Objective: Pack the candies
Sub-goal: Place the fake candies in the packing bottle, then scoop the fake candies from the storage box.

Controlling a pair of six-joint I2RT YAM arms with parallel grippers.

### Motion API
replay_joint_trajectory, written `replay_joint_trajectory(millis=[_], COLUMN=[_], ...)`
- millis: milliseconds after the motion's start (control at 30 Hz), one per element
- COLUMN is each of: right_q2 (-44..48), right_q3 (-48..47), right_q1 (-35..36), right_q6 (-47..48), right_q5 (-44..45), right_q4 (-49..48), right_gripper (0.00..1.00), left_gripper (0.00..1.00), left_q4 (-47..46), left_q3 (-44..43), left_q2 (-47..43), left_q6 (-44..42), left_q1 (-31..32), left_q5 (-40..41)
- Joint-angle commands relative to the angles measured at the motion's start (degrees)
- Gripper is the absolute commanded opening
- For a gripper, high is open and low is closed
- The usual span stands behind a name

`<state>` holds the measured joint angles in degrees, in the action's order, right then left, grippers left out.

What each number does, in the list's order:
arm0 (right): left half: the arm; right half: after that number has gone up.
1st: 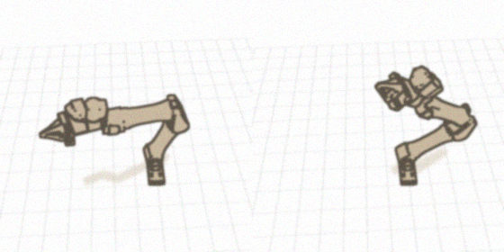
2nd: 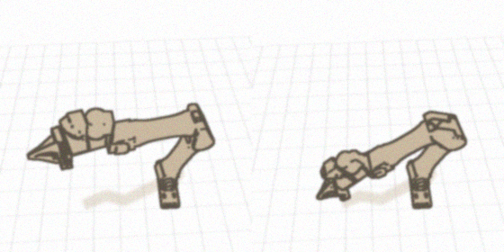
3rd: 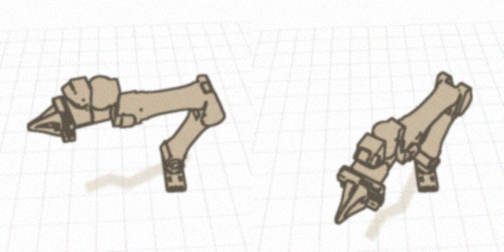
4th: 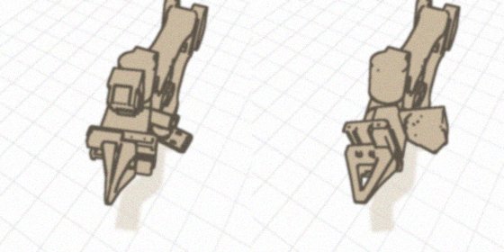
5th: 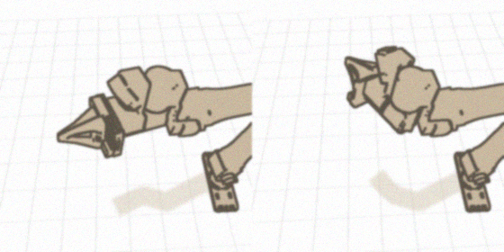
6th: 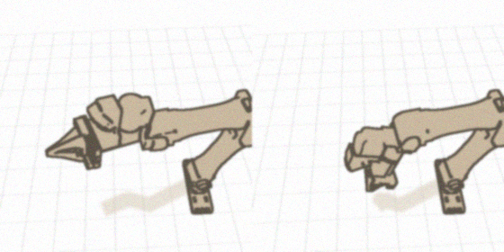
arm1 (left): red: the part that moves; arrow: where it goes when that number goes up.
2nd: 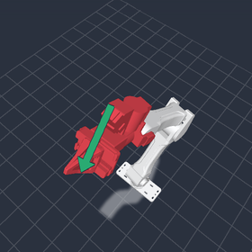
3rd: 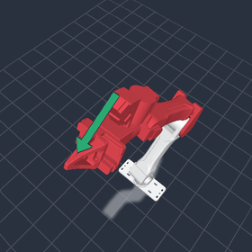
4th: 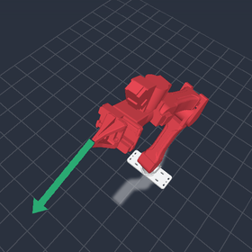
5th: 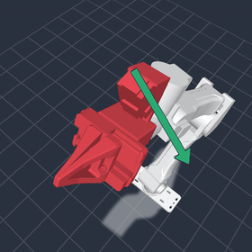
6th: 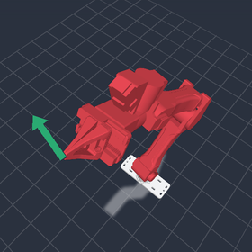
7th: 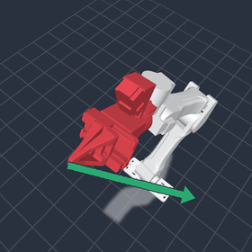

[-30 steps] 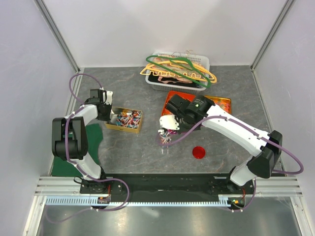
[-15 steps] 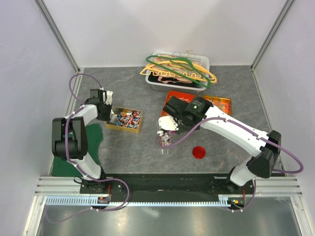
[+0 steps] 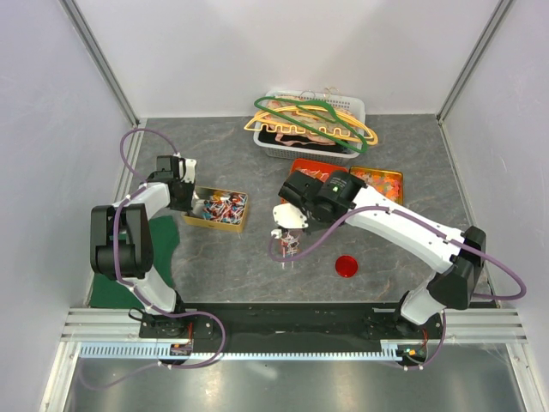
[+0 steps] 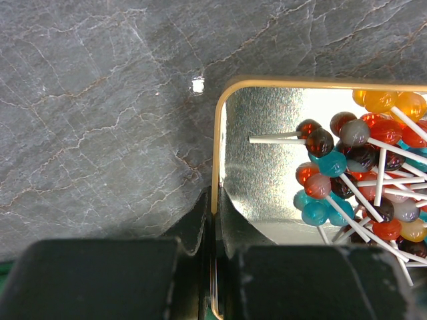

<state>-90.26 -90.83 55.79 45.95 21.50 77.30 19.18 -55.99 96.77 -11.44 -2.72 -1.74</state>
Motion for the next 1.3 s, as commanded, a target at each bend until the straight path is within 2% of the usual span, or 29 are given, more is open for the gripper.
replay_joint_trajectory(millis=[0,133,233,333,567,700,833,1033,1267], right_q2=[0.1,-0.6,-1.4,-2.7,-10.7,-15.4,-19.5,-23.1,-26.2], right_q3=[-4.7,-8.7,-10.5,-9.2,-9.5,-9.8,-13.8,-14.1,-11.4], right_q1=[0.4,0.3,0.2,0.4,2.5,4.3,4.6,4.7,3.5], right_q6=[0.4,0.5,1.2,3.4,7.5,9.6,7.0,2.9,0.7], right_q5=[3.0,5.0,8.0,12.6,16.6,18.1,15.3,14.6,22.4], right_q4=[6.2,5.8,1.9,-5.4,-25.0,-32.8,-35.9,-41.3,-49.7], right_gripper=[0.00,0.00,0.00,0.00,0.00,0.00,0.00,0.00,0.00], left_gripper=[0.02,0.02,0.02,0.02,0.02,0.02,0.02,0.02,0.02], left_q4=[-1.4,-1.4,-1.4,-1.4,-2.3,-2.6,-2.4,-1.9,-2.3], left_q3=[-2.2,-2.1,-2.2,-2.0,-1.1,-0.7,-0.9,-1.5,-0.7], left_q2=[-1.4,-1.6,-2.3,-3.4,-7.4,-9.1,-7.3,-5.9,-8.1], left_q6=[2.0,2.0,2.1,2.0,1.8,1.2,0.9,1.5,1.4], left_q1=[-0.4,-0.4,-0.4,-0.2,0.1,0.5,0.6,0.6,0.1], left_q5=[-0.9,-0.9,-1.1,-0.8,-2.1,-1.7,-2.2,-5.2,-8.2])
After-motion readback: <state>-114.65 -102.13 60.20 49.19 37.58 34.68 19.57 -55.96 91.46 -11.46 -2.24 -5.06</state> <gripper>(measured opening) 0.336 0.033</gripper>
